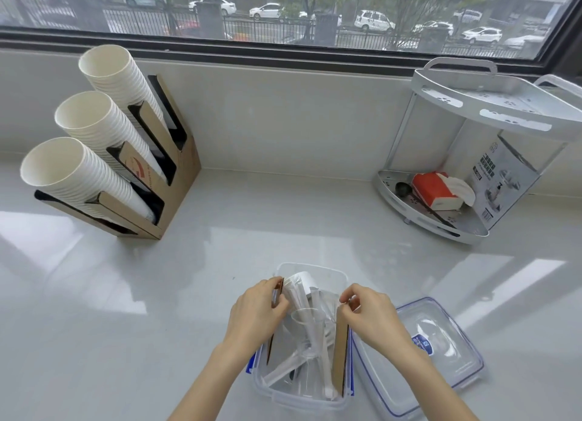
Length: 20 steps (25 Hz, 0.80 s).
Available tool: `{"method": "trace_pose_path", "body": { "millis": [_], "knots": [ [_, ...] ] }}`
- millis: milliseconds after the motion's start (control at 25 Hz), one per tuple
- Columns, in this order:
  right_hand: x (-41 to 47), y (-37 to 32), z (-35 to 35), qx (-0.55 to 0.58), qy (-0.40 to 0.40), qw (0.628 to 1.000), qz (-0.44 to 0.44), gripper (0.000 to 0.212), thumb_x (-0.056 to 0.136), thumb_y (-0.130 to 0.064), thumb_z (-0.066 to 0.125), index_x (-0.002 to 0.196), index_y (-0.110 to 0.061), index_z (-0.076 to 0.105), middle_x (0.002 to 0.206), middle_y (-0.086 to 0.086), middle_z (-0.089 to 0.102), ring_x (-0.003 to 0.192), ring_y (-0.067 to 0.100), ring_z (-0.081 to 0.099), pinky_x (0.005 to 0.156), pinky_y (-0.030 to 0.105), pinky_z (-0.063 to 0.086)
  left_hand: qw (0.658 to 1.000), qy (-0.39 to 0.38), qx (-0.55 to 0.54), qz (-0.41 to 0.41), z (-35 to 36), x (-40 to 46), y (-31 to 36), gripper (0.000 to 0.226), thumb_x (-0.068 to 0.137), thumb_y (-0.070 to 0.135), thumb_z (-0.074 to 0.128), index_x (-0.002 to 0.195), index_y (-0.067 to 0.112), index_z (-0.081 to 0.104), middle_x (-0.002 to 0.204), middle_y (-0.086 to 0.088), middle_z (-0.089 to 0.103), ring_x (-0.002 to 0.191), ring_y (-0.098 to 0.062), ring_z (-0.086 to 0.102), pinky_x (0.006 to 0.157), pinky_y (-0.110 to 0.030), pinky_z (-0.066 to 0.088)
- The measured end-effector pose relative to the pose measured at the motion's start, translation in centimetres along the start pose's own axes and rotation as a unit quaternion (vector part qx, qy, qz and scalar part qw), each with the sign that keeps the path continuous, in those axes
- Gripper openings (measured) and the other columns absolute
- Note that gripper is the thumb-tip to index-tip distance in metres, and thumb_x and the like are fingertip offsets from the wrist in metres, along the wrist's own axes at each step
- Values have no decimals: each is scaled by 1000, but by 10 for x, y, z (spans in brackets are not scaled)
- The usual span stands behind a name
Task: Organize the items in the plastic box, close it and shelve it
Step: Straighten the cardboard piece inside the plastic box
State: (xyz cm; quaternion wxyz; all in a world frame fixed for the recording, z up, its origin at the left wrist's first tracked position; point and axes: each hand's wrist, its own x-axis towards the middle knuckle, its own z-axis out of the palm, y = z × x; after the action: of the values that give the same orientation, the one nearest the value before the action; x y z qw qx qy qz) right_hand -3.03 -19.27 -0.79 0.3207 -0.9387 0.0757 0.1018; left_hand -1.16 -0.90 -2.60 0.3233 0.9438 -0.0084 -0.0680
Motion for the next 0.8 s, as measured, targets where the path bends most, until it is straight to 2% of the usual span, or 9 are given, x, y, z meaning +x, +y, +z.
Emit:
{"method": "trace_pose_path", "body": {
  "millis": [80,160,280,400,560,640,720,800],
  "knots": [
    [1,-1,-8,14,25,1000,-1,12,83,-15,48,83,-22,57,83,0,59,81,22,60,75,31,48,1000,19,-9,-16,-2,0,-3,19,84,25,40,90,18,56,86,-4,68,84,-26,63,71,-40,50],
    [3,-4,-17,42,55,998,-2,14,83,-13,47,82,-21,58,82,2,61,78,22,63,74,31,49,998,32,-49,-34,-5,-1,-4,17,85,22,39,84,20,57,79,-3,68,85,-24,64,67,-35,48],
    [6,-13,-28,88,95,991,-12,17,84,-12,48,95,-17,61,82,3,63,76,22,63,75,33,51,995,54,-86,-16,-15,-2,4,24,87,18,38,71,31,50,70,-2,63,80,-23,65,62,-31,42],
    [8,-26,-36,110,130,985,-30,21,85,-12,49,101,-16,62,80,3,61,75,19,58,70,26,44,994,88,-64,16,-22,1,18,21,88,20,38,87,23,58,75,-4,69,78,-26,66,61,-32,44],
    [12,-44,-40,146,155,976,-54,20,86,-12,50,100,-12,64,82,4,62,73,20,58,78,35,53,990,109,-69,50,-28,2,35,25,89,22,38,100,24,60,85,0,72,85,-19,67,65,-30,45],
    [13,-52,-39,176,161,969,-67,18,86,-12,51,100,-13,64,83,4,63,72,17,58,79,39,56,986,108,-98,75,-29,0,43,28,90,20,40,108,25,61,91,5,71,87,-11,65,68,-23,46],
    [14,-59,-36,203,161,963,-78,16,86,-15,53,98,-14,63,83,2,63,74,15,60,77,42,57,978,90,-159,100,-29,-1,50,30,91,15,42,112,24,61,87,18,65,78,4,60,66,-4,43],
    [15,-63,-32,219,153,960,-83,13,85,-17,55,97,-16,62,84,1,65,76,15,63,77,42,57,968,69,-212,118,-28,-1,54,33,91,13,43,109,36,58,85,29,56,78,11,58,63,1,42]
  ]
}}
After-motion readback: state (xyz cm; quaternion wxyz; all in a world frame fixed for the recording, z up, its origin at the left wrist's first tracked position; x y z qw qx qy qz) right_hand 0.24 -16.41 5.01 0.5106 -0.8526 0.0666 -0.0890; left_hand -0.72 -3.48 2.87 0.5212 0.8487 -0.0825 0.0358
